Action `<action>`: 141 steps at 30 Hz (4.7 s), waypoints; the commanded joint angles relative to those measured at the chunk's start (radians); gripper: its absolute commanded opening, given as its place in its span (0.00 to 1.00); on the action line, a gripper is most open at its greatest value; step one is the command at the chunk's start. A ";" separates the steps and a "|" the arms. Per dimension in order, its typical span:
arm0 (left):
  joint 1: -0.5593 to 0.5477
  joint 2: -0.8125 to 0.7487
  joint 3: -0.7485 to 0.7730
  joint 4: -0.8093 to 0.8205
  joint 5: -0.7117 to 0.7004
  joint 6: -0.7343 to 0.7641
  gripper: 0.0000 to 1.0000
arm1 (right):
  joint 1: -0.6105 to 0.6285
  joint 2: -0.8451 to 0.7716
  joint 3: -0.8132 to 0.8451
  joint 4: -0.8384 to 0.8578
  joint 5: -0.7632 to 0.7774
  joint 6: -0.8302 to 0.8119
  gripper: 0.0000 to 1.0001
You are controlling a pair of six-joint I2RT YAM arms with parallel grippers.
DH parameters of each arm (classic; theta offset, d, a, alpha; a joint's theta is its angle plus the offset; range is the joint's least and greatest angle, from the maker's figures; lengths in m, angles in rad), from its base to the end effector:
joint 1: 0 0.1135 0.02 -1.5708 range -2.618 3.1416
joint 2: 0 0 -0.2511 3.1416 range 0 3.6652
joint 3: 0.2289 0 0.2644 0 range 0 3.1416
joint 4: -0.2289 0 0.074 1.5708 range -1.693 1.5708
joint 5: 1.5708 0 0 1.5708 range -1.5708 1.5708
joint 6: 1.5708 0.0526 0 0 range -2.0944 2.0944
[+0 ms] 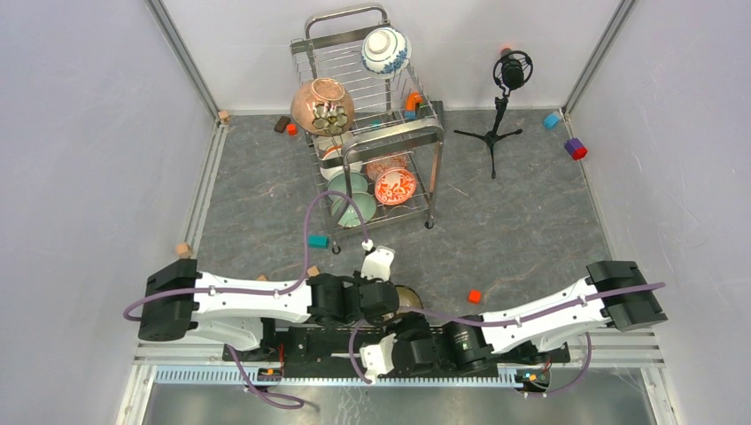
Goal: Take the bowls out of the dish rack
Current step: Place the bowl at the center of the board.
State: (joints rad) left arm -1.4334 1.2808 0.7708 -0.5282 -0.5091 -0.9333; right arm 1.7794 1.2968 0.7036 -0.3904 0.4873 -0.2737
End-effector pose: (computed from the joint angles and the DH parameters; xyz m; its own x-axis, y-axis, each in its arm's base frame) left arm 0.0614 -0.2571 0.1774 -0.7381 0.2148 -0.6396 0.3998 0.9028 -0.1581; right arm -0.0310 0.2652 0.1607 0.4142 -0.8033 -0.4280 -0.8374 -0.1520 -0.5251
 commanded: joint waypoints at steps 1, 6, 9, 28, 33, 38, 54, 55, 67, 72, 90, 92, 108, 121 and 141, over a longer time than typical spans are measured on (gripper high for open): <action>-0.007 -0.075 -0.024 0.041 -0.010 -0.019 0.02 | 0.000 -0.064 0.069 0.061 0.028 0.101 0.70; -0.007 -0.118 -0.045 0.046 -0.034 -0.038 0.02 | 0.000 -0.163 0.078 0.106 0.014 0.243 0.98; -0.007 -0.148 -0.058 0.045 -0.051 -0.052 0.02 | 0.001 -0.257 0.052 0.166 0.097 0.369 0.98; -0.007 -0.254 -0.083 -0.106 -0.138 -0.372 0.02 | -0.331 -0.432 -0.139 0.251 0.142 0.927 0.74; -0.007 -0.188 -0.012 -0.197 -0.144 -0.426 0.02 | -0.354 -0.359 -0.109 0.243 0.095 0.915 0.61; -0.008 -0.135 0.021 -0.222 -0.138 -0.447 0.02 | -0.384 -0.297 -0.101 0.248 0.018 0.898 0.58; -0.008 -0.111 0.024 -0.221 -0.152 -0.460 0.02 | -0.385 -0.164 -0.114 0.264 -0.112 0.872 0.39; -0.007 -0.111 0.024 -0.222 -0.154 -0.461 0.02 | -0.385 -0.159 -0.117 0.266 -0.114 0.872 0.36; -0.007 -0.097 0.030 -0.220 -0.166 -0.467 0.02 | -0.386 -0.098 -0.125 0.289 -0.181 0.881 0.03; -0.007 -0.088 0.029 -0.222 -0.164 -0.469 0.02 | -0.385 -0.117 -0.139 0.295 -0.175 0.886 0.36; -0.007 -0.124 0.018 -0.222 -0.182 -0.466 0.02 | -0.384 -0.349 -0.137 0.129 -0.006 0.864 0.46; -0.007 -0.120 0.023 -0.221 -0.183 -0.463 0.02 | -0.384 -0.345 -0.135 0.119 -0.006 0.872 0.28; -0.007 -0.079 0.057 -0.219 -0.199 -0.480 0.02 | -0.386 -0.380 -0.228 0.315 -0.031 1.131 0.54; -0.008 -0.064 0.089 -0.219 -0.199 -0.480 0.02 | -0.399 -0.249 -0.185 0.274 0.025 1.130 0.34; -0.008 -0.061 0.050 -0.105 -0.161 -0.411 0.42 | -0.415 -0.235 -0.106 0.113 0.104 1.062 0.00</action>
State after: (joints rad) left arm -1.4376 1.2530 0.8108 -0.7155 -0.6453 -1.3754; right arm 1.3609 1.0931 0.5331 -0.2504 0.5571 0.8227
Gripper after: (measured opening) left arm 0.364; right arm 0.043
